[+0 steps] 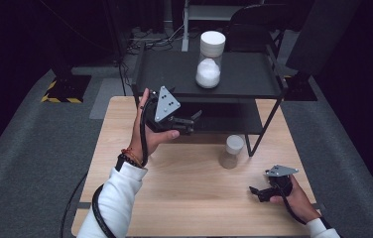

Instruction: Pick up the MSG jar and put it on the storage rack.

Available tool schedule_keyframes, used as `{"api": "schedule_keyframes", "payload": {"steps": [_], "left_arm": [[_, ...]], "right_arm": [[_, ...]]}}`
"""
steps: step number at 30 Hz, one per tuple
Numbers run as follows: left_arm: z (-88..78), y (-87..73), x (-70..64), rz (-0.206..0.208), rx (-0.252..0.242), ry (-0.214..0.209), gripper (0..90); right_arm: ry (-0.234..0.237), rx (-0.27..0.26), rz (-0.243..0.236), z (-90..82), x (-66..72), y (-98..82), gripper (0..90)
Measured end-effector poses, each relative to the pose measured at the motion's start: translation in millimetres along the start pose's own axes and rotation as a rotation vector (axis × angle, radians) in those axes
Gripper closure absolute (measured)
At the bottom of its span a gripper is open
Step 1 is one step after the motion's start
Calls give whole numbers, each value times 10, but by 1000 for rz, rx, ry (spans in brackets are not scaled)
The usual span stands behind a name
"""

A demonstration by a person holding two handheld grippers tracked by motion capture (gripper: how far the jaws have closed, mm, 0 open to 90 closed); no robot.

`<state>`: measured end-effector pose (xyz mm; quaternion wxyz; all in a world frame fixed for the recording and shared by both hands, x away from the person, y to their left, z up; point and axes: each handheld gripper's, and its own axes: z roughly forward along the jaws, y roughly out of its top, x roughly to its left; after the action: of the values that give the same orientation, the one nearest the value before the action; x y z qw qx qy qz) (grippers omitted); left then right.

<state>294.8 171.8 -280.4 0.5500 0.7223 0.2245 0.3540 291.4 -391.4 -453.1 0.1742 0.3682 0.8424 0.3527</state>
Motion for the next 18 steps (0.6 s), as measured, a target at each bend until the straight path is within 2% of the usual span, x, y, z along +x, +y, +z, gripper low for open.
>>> {"api": "schedule_keyframes", "payload": {"steps": [8, 10, 13, 18], "left_arm": [[-44, -113, -94, 19, 10, -29, 11], [-46, -135, -134, 41, 17, -24, 12], [-45, -186, -154, 38, 22, -38, 12], [-57, -296, -206, 32, 37, -37, 12]], "right_arm": [[0, 0, 0, 1, -1, 1, 0], [0, 0, 0, 0, -1, 1, 0], [0, 0, 0, 0, -1, 1, 0], [0, 0, 0, 0, -1, 1, 0]]}}
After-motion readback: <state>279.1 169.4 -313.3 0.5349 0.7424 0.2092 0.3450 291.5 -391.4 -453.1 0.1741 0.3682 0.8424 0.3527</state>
